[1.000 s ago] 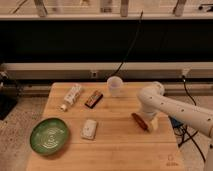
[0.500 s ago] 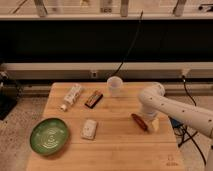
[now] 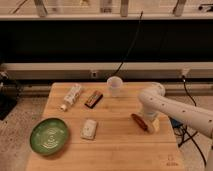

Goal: Drag the pepper across the table

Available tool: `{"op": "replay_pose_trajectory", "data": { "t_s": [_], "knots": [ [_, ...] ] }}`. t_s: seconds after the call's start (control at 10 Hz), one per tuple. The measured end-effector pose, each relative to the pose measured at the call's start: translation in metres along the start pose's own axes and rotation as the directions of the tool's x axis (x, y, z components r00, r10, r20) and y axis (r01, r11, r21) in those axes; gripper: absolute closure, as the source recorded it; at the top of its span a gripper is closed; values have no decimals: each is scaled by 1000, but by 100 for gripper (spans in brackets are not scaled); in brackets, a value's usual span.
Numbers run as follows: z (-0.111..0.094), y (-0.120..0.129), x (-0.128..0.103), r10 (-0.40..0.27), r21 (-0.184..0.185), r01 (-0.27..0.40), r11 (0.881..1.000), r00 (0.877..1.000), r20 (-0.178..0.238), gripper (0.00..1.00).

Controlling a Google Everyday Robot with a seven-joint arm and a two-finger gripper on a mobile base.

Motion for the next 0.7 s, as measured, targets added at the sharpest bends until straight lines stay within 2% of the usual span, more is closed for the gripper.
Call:
{"op": "replay_pose_trajectory", "data": {
  "t_s": [0.2, 0.7],
  "knots": [
    [1, 2, -2, -3, -3, 3, 1000, 1000, 1, 20],
    [1, 5, -2, -17, -9, 17, 1000, 1000, 0, 20]
  ]
}}
